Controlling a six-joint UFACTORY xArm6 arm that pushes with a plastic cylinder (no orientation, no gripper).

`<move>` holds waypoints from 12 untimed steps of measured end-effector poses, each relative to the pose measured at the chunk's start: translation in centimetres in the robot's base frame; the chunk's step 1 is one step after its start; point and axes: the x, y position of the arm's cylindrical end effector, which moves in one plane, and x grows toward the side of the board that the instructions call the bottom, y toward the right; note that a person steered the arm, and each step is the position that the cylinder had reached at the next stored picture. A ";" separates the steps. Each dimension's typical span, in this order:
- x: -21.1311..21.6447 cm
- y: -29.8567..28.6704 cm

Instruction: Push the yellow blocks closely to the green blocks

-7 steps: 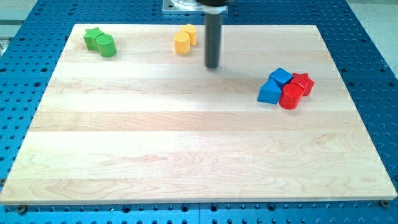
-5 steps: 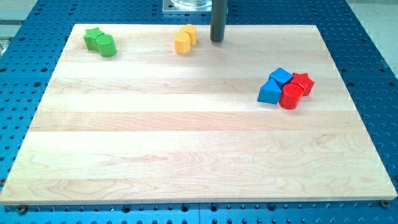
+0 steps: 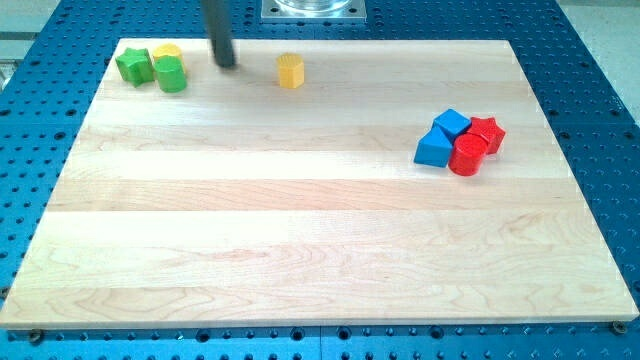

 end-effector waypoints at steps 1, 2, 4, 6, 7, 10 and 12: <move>-0.1 10.7; 1.1 13.9; 3.6 6.3; 6.5 0.0; 9.5 0.3; 7.2 -2.0; 6.8 2.1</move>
